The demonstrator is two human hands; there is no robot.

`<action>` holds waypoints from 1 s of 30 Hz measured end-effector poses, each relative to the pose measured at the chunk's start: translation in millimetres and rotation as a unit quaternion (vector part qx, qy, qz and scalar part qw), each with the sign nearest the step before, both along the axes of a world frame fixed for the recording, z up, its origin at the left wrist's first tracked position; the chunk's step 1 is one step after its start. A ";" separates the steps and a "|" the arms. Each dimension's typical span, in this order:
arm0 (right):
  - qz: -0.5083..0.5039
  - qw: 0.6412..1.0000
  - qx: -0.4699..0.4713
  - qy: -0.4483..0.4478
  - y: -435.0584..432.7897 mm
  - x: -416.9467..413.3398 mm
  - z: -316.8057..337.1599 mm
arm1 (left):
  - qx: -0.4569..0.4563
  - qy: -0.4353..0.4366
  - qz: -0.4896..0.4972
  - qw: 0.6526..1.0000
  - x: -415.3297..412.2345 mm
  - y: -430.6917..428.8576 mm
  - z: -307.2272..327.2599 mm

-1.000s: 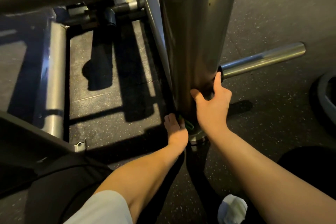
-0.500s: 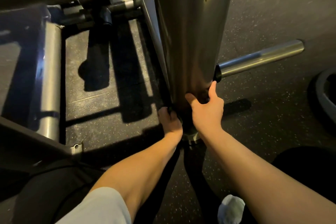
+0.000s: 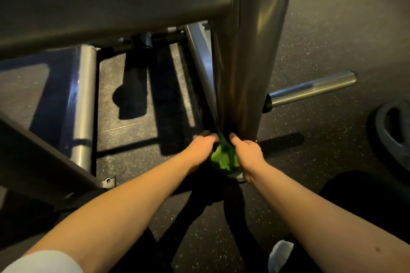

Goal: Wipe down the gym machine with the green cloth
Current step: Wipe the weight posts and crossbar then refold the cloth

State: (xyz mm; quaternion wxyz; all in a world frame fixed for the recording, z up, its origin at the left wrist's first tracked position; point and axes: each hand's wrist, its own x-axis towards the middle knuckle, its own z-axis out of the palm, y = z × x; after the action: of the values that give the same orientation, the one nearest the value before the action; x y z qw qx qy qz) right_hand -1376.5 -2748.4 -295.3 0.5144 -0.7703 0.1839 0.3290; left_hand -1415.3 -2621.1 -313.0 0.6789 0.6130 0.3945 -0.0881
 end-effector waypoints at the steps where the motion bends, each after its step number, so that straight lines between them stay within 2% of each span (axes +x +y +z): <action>1: -0.007 0.998 0.057 0.037 3.3 -3.6 11.0 | 0.012 -0.023 -0.030 0.999 -4.4 5.6 16.7; 3: -0.017 0.984 0.154 0.091 9.5 -7.5 36.0 | 0.023 -0.059 -0.071 0.995 -10.0 14.0 50.9; 5: -0.016 0.966 0.232 0.109 13.2 -6.8 54.6 | 0.058 -0.073 -0.111 0.989 -14.1 21.4 78.8; 8: -0.018 0.953 0.282 0.106 17.2 -3.8 86.5 | 0.159 -0.086 -0.198 0.963 -19.9 36.8 121.3; 11: -0.026 0.943 0.318 0.095 20.9 -2.3 122.1 | 0.261 -0.115 -0.273 0.919 -26.0 49.2 167.0; 14: -0.016 0.938 0.338 0.071 24.9 -1.3 158.6 | 0.357 -0.165 -0.285 0.874 -27.8 56.5 209.9; 18: -0.023 0.932 0.360 0.019 27.4 -6.3 210.9 | 0.486 -0.202 -0.229 0.819 -32.0 63.8 256.0; 21: 0.007 0.915 0.388 -0.111 28.8 -7.9 250.2 | 0.547 -0.294 -0.161 0.767 -44.8 68.7 290.8; 23: 0.001 0.894 0.354 -0.277 33.7 -3.8 277.0 | 0.596 -0.340 -0.109 0.719 -51.4 80.0 314.3; 24: -0.002 0.871 0.322 -0.371 36.7 0.2 288.7 | 0.630 -0.340 -0.092 0.692 -52.4 88.8 324.4; 25: 0.006 0.840 0.286 -0.461 40.5 5.4 299.6 | 0.666 -0.323 -0.082 0.667 -51.2 99.3 334.5; 27: 0.063 0.767 0.239 -0.592 50.1 18.4 315.3 | 0.723 -0.246 -0.081 0.641 -47.1 119.8 353.0; 30: 0.194 0.666 0.114 -0.711 70.6 47.2 314.7 | 0.757 -0.079 -0.115 0.638 -42.7 139.1 375.6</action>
State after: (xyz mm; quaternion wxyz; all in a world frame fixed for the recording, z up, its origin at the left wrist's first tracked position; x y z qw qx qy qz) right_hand -1329.3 -2677.8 19.5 0.4976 -0.7241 -0.4301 -0.2074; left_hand -1458.0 -2482.0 62.6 -0.0097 0.9574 0.1950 0.2127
